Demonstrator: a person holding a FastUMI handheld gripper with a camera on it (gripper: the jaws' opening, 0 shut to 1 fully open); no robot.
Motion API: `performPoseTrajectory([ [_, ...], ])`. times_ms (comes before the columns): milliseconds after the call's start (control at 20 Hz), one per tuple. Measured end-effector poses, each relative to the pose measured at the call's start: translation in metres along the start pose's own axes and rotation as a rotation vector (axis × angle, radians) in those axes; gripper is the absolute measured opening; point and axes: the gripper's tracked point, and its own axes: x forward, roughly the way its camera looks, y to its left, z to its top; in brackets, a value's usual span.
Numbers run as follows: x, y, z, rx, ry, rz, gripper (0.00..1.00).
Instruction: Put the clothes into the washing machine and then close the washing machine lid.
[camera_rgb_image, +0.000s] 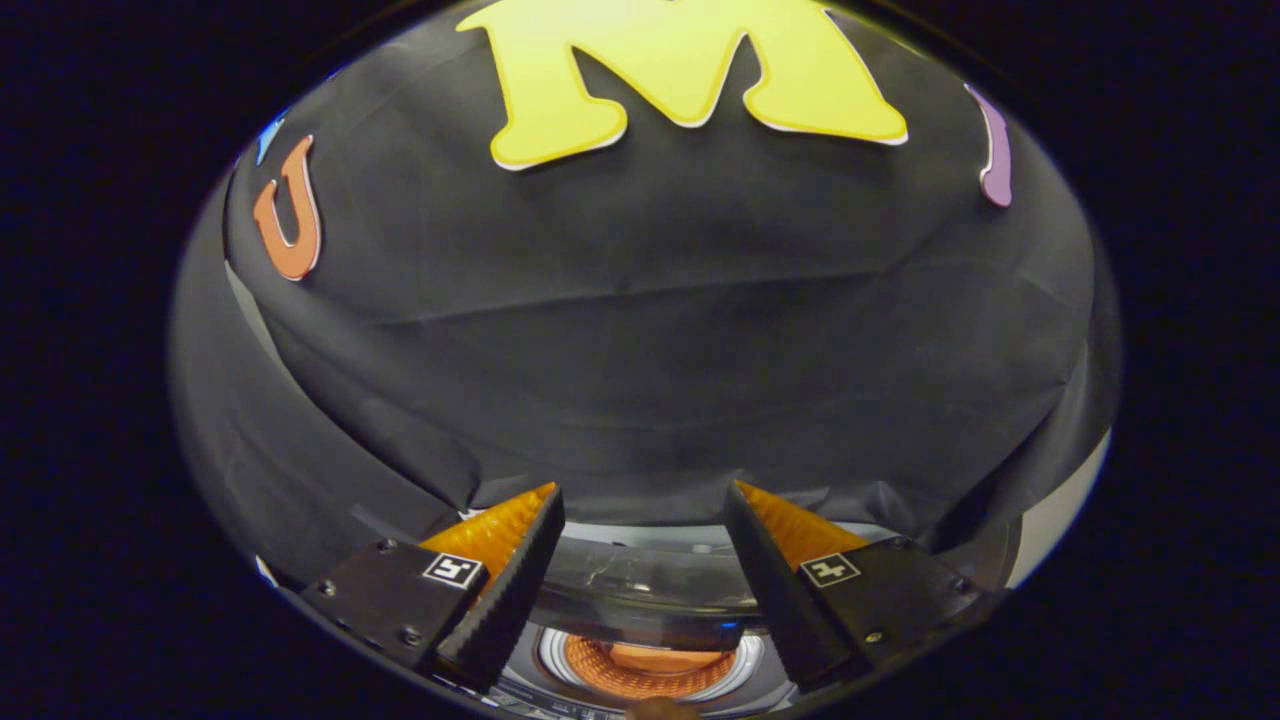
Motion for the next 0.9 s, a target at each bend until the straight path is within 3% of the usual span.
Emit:
performPoseTrajectory([
  [200,0.0072,0.0026,-0.0105,-0.063,0.008,-0.007,1.0],
  [900,0.007,0.0054,-0.011,-0.085,-0.033,0.047,1.0],
])
